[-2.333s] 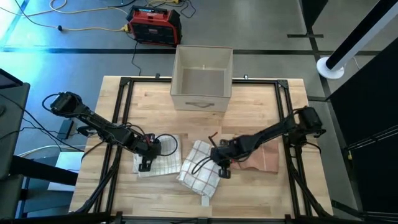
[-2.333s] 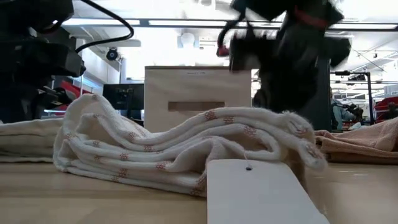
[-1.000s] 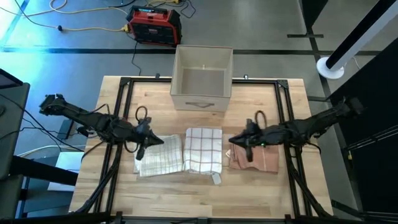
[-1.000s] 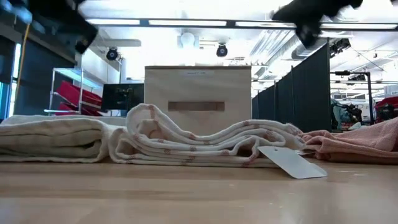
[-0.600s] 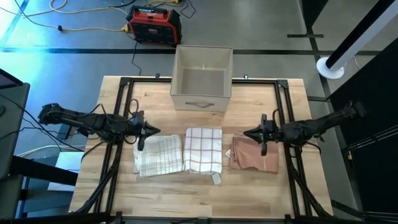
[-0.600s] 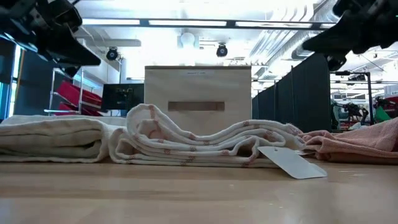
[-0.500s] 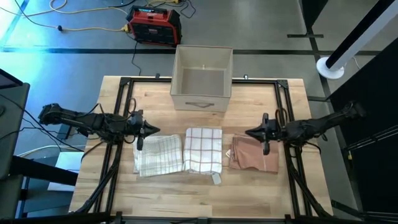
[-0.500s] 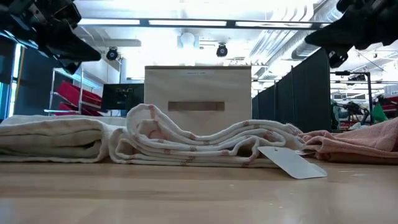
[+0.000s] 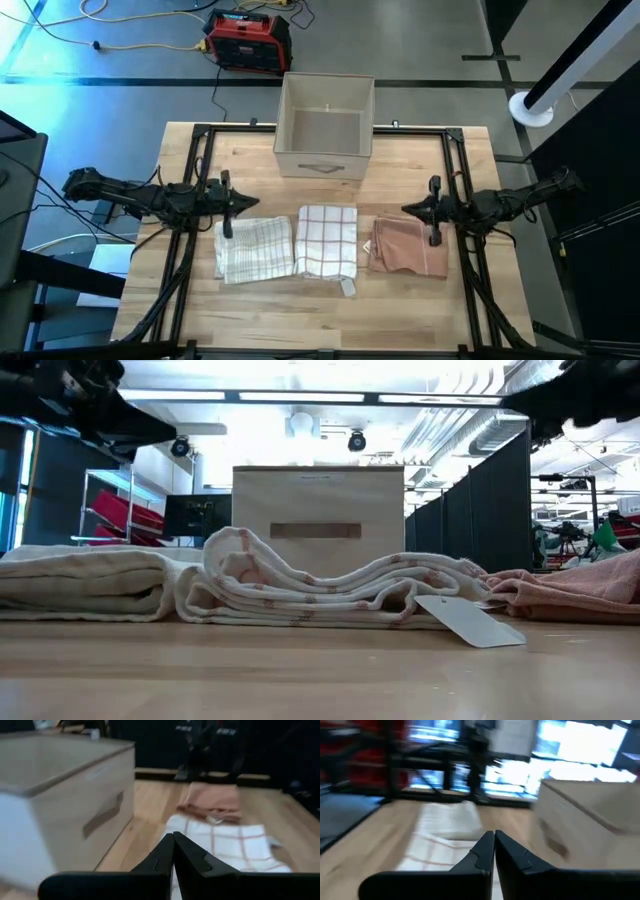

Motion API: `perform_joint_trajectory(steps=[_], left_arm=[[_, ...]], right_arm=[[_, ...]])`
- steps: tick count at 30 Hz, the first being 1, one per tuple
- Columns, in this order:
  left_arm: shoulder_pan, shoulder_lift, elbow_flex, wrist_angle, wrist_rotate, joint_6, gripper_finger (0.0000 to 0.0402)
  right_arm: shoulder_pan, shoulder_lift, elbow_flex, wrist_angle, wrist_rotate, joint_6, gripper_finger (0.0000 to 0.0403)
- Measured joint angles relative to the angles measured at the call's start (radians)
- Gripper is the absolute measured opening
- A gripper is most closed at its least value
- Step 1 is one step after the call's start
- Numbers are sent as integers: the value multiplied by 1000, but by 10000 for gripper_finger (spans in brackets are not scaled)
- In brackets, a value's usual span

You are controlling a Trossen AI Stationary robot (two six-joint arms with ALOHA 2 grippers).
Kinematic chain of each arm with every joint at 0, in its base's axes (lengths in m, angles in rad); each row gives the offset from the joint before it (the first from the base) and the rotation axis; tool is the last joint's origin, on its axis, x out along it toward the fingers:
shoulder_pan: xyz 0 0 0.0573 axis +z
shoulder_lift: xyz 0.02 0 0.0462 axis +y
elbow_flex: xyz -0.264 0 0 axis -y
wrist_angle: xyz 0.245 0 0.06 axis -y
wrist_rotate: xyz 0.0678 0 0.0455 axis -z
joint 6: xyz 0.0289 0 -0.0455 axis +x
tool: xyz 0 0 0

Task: Fold towel
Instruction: Return to Home Position

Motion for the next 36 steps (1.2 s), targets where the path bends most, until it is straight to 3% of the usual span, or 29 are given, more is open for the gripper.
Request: perform_joint_trajectory(steps=[7, 15, 20, 24, 28, 33, 36], left_arm=[[0, -72, -98, 42, 110, -33, 0], [0, -140, -113, 39, 107, -55, 0], [0, -144, -113, 35, 104, -42, 0], [0, -142, -113, 33, 103, -86, 0], [0, -142, -113, 26, 81, 11, 0], [0, -146, -113, 29, 161, 55, 0], [0, -147, -113, 24, 235, 67, 0]], right_arm=[[-1, -3, 1, -151, -248, -10, 0], [-1, -11, -42, -158, -89, -59, 0], [-1, 2, -45, -186, -68, 10, 0], [-1, 22, -46, -211, -4, -32, 0], [-1, 21, -50, -204, 58, 39, 0], [-1, -37, -118, -57, -41, 12, 0], [-1, -83, -163, 22, -45, 23, 0]])
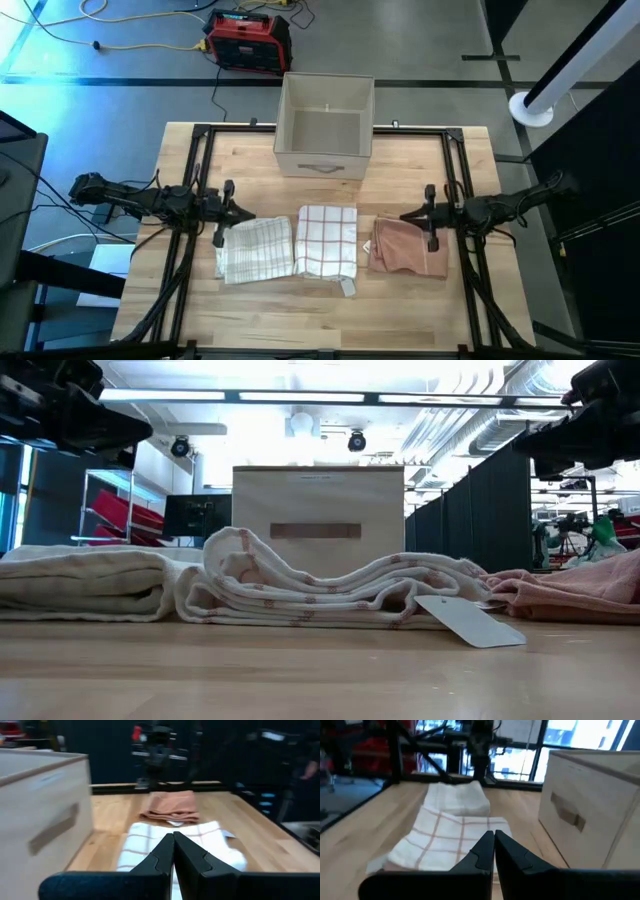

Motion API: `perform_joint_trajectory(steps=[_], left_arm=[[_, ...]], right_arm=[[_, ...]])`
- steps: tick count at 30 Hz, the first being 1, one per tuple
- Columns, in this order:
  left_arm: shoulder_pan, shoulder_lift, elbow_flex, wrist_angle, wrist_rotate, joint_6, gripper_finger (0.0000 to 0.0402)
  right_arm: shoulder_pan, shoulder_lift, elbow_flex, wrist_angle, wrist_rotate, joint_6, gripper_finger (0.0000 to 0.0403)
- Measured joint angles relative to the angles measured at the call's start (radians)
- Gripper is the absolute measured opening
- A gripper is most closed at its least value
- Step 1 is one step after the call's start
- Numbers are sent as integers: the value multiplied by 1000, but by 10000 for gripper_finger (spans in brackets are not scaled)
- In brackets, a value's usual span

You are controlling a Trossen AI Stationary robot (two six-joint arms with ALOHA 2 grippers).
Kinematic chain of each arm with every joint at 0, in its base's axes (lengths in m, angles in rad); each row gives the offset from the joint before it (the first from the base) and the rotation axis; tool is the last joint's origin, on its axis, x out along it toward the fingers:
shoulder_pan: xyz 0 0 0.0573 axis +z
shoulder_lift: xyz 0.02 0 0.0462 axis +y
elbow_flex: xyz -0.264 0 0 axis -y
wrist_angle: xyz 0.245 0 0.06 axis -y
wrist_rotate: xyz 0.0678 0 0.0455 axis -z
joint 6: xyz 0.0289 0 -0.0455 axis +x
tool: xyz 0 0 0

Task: Fold towel
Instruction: Return to Home Position

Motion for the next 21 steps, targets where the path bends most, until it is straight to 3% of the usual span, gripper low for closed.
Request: perform_joint_trajectory(steps=[5, 12, 21], left_arm=[[0, 0, -7, 1, 52, -4, 0], [17, 0, -81, 128, 59, -109, 0], [117, -6, -81, 120, 54, -286, 0]], right_arm=[[0, -87, -26, 6, -21, -39, 0], [0, -265, -60, -29, -64, -61, 0], [0, -267, -59, -31, -55, -64, 0]])
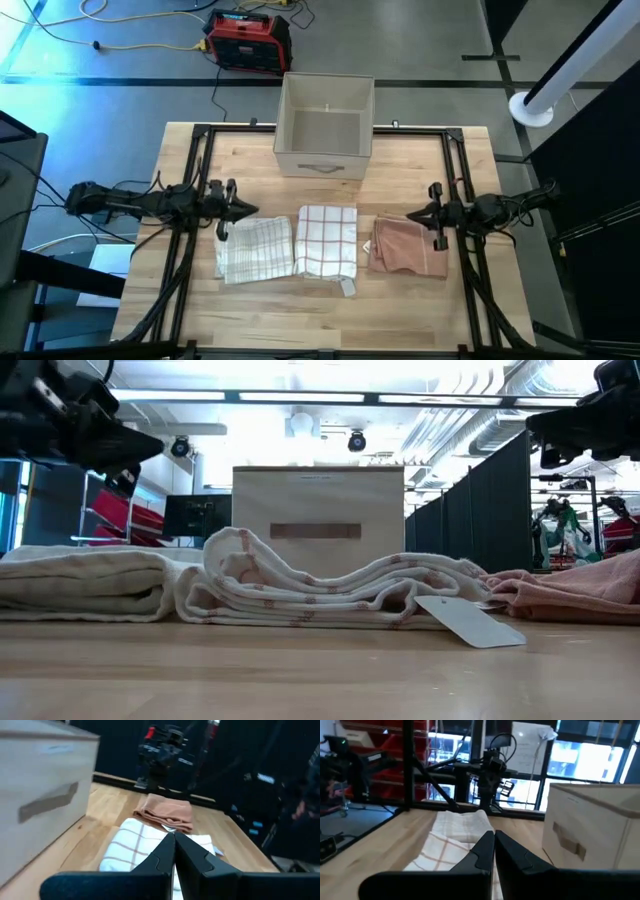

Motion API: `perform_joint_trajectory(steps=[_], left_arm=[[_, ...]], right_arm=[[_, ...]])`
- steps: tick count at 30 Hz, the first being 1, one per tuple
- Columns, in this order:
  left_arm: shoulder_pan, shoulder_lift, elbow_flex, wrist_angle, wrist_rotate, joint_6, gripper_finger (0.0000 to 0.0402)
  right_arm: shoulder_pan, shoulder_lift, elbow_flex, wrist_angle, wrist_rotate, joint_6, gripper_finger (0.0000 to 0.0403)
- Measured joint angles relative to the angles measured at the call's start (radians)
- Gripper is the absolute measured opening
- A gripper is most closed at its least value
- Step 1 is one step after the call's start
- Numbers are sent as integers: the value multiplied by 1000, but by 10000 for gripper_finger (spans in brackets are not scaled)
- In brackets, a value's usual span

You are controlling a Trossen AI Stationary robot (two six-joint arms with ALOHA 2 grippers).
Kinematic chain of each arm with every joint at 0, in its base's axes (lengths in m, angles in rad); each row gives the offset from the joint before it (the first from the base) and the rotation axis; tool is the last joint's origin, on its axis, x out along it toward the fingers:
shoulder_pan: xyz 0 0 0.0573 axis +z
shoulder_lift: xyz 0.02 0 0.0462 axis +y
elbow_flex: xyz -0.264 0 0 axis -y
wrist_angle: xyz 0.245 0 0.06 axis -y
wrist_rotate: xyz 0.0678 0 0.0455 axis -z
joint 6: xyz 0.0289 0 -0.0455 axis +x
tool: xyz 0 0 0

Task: Fold towel
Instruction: Return to Home Position

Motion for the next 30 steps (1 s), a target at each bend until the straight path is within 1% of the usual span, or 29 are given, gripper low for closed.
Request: perform_joint_trajectory(steps=[3, 7, 13, 17, 20, 24, 28, 30], left_arm=[[32, 0, 0, -1, 0, -8, 0], [41, 0, 0, -2, 61, 88, 0], [41, -7, 0, -2, 66, 110, 0], [40, -62, 0, -13, 96, 138, 0], [40, -127, 2, -83, 122, 141, 0], [40, -220, 2, -176, 86, 123, 0], [40, -220, 2, -139, 54, 115, 0], [40, -220, 3, -154, 50, 108, 0]], right_arm=[[0, 0, 0, 3, 31, 16, 0], [0, -1, 0, 3, 33, 13, 0], [0, -1, 0, 2, 27, 17, 0], [0, 0, 0, 1, 23, 28, 0], [0, 0, 0, 0, 21, 34, 0], [0, 0, 0, -1, 16, 64, 0], [0, 1, 0, -1, 15, 103, 0], [0, 1, 1, -1, 15, 104, 0]])
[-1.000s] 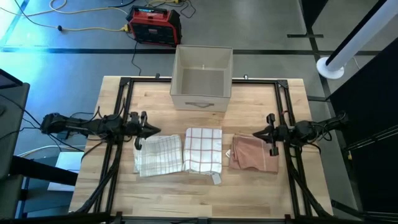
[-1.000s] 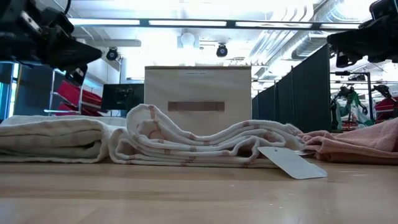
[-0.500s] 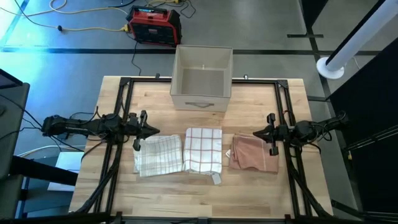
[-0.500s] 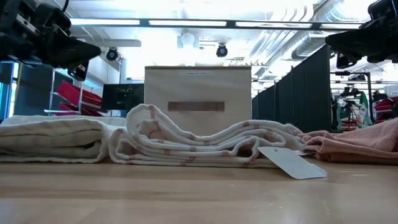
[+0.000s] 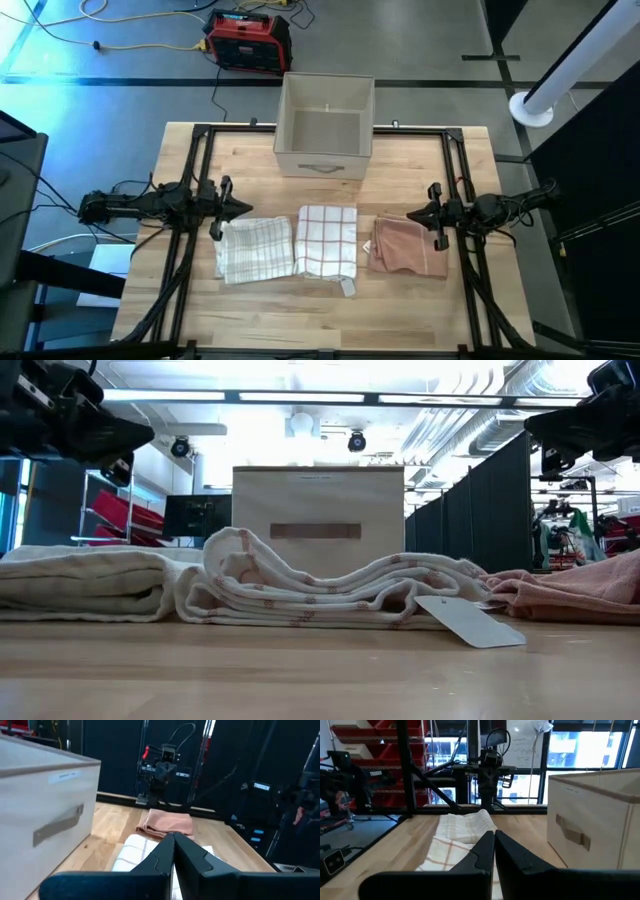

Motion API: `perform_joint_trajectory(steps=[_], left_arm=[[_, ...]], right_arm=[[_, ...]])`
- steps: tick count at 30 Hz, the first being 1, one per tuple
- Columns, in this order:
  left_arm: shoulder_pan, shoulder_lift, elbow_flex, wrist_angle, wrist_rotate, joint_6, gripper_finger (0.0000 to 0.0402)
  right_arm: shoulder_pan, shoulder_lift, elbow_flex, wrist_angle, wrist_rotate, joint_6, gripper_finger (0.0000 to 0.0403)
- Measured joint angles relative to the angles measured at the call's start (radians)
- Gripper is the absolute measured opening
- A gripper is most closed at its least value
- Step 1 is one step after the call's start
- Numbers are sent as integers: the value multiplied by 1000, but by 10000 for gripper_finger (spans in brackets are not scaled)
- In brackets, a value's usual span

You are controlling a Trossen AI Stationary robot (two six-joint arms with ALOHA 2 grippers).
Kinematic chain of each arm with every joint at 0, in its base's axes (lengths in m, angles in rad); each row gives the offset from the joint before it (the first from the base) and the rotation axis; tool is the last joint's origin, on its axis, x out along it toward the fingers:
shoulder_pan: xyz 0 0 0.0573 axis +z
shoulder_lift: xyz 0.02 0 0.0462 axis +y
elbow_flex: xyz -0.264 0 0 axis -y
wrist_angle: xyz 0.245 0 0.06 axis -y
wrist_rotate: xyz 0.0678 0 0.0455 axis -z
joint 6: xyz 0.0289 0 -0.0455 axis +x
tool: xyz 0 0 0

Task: Fold towel
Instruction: Return to Home Position

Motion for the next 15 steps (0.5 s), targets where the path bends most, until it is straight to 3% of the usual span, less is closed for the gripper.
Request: perform_joint_trajectory(steps=[15], left_arm=[[0, 2, 0, -13, 1, -1, 0]], right_arm=[[0, 14, 0, 0, 0, -9, 0]])
